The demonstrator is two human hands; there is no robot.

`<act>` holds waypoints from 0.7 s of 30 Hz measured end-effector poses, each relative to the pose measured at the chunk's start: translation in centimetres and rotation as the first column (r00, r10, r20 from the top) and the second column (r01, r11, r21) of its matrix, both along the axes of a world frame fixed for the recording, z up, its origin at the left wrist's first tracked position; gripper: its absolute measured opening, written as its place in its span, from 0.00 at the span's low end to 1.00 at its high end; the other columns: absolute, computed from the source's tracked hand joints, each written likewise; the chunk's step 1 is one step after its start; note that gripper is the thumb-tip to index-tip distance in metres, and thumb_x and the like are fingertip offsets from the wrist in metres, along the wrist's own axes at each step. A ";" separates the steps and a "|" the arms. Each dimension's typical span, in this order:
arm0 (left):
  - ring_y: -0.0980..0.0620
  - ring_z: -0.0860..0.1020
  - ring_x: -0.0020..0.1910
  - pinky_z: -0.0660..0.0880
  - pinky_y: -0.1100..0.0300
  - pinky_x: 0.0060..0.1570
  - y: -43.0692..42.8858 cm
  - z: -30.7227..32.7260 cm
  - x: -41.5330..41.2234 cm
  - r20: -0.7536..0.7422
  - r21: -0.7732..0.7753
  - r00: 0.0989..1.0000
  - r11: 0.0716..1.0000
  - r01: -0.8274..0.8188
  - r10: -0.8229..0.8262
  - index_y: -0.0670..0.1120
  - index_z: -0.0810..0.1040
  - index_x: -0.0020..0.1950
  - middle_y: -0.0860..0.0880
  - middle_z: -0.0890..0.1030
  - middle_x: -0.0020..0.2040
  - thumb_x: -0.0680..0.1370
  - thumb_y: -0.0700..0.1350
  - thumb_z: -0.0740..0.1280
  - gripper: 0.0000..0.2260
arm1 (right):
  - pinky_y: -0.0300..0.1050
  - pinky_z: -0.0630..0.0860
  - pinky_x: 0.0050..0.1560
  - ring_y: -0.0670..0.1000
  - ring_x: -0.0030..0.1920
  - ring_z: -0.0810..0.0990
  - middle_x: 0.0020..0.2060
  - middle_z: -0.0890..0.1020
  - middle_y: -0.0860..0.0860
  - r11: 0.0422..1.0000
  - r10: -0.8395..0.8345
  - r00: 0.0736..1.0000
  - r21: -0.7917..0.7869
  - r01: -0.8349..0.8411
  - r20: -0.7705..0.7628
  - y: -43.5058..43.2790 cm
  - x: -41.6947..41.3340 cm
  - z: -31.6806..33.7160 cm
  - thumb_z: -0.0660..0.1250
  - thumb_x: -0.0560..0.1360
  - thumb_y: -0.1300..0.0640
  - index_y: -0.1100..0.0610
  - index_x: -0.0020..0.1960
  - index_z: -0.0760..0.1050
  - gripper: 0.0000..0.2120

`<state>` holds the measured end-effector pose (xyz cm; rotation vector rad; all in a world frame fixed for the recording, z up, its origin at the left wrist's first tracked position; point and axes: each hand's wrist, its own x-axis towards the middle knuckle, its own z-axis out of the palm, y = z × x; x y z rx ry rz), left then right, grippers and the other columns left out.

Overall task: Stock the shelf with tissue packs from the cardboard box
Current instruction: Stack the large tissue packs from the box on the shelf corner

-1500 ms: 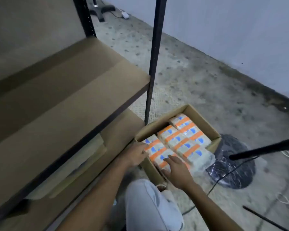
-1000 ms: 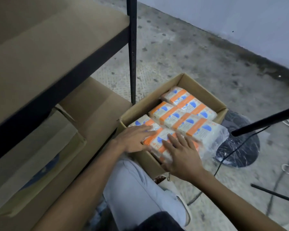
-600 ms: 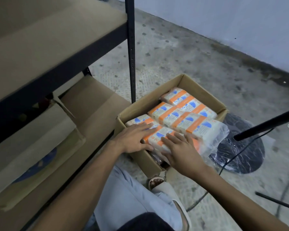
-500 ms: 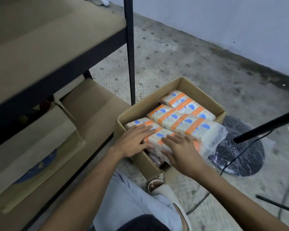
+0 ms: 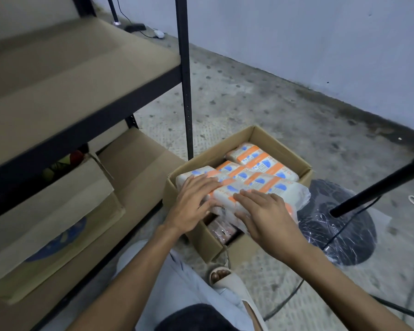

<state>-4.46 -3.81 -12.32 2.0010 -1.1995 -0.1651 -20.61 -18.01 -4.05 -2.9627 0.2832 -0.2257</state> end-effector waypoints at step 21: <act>0.54 0.63 0.73 0.50 0.51 0.75 7.5 21.7 5.7 0.494 -0.151 0.839 0.973 -0.176 0.229 0.52 0.71 0.70 0.52 0.72 0.70 0.79 0.56 0.58 0.20 | 0.57 0.73 0.58 0.56 0.63 0.76 0.61 0.79 0.53 0.987 0.164 0.848 -0.084 -0.140 0.504 5.9 5.4 15.1 0.57 0.77 0.48 0.54 0.63 0.75 0.19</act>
